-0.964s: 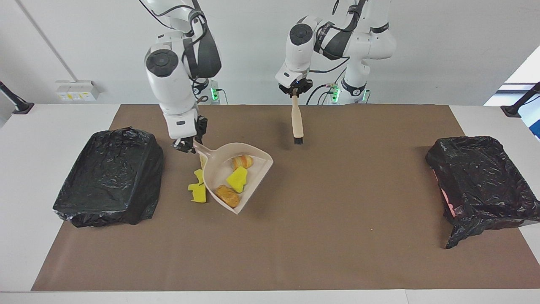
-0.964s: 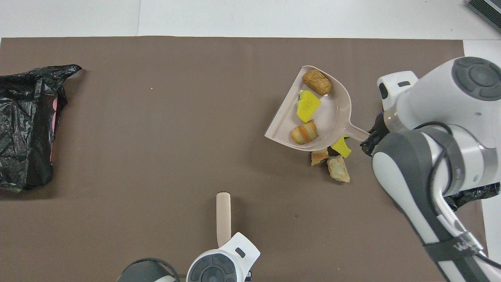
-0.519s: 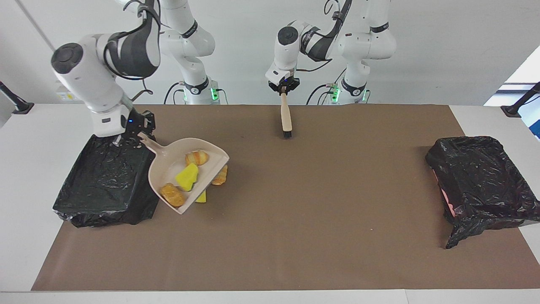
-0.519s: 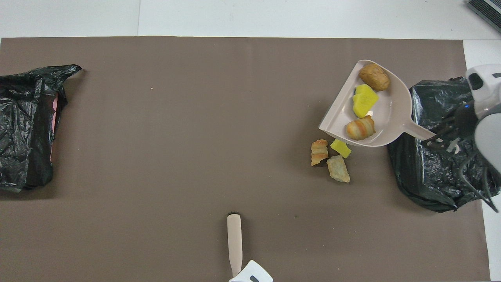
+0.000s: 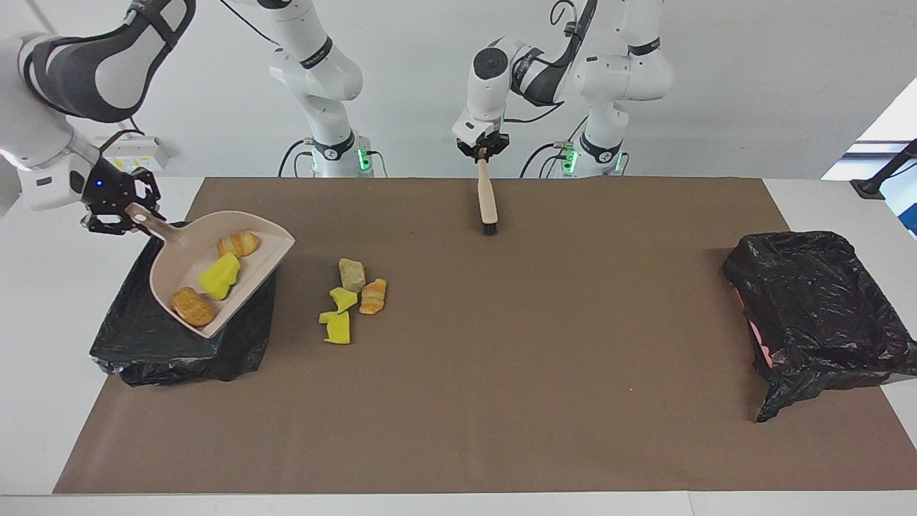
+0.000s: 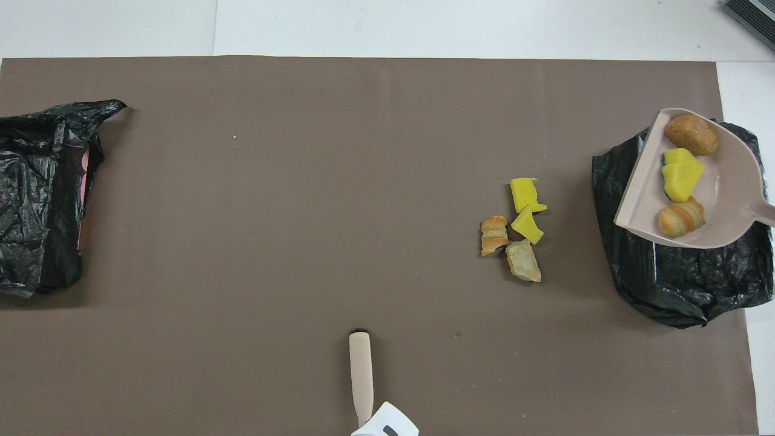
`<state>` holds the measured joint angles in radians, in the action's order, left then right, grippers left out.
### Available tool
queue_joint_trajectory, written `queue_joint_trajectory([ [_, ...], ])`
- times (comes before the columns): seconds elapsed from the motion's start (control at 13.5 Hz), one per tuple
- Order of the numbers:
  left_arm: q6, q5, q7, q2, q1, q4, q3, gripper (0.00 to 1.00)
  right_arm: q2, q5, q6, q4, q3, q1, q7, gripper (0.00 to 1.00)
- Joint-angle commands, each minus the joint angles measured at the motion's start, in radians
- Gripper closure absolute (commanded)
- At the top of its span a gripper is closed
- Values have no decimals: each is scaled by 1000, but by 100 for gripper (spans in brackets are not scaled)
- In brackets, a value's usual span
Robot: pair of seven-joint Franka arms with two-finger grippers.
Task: Sweep and dump trash in bin
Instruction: 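Tip the dustpan over the black bag with the right gripper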
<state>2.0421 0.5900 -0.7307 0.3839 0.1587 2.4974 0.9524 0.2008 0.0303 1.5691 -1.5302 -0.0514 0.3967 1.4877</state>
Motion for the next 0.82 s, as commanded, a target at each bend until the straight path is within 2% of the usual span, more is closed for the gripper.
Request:
queue_joint_trajectory([
  [0.0,26,30,17,24,22,31,-12,100,86,-49,-3,99,15,72,115,100],
  [0.15,18,30,40,12,19,29,-14,86,107,-123,22,137,16,88,155,100],
  [0.22,15,30,66,12,16,29,-14,84,111,-148,58,139,15,93,184,100],
  [0.3,15,30,79,12,15,29,-15,76,114,-183,99,137,16,93,215,100],
  [0.37,13,30,80,10,15,29,-15,60,114,-217,127,134,16,93,235,100],
  [0.59,7,30,105,9,10,29,-15,53,112,-298,202,127,18,88,313,100],
  [0.67,1,30,109,4,9,28,-17,38,111,-306,216,113,18,87,347,100],
  [0.74,1,30,111,4,7,28,-18,31,108,-309,233,101,16,82,379,100],
])
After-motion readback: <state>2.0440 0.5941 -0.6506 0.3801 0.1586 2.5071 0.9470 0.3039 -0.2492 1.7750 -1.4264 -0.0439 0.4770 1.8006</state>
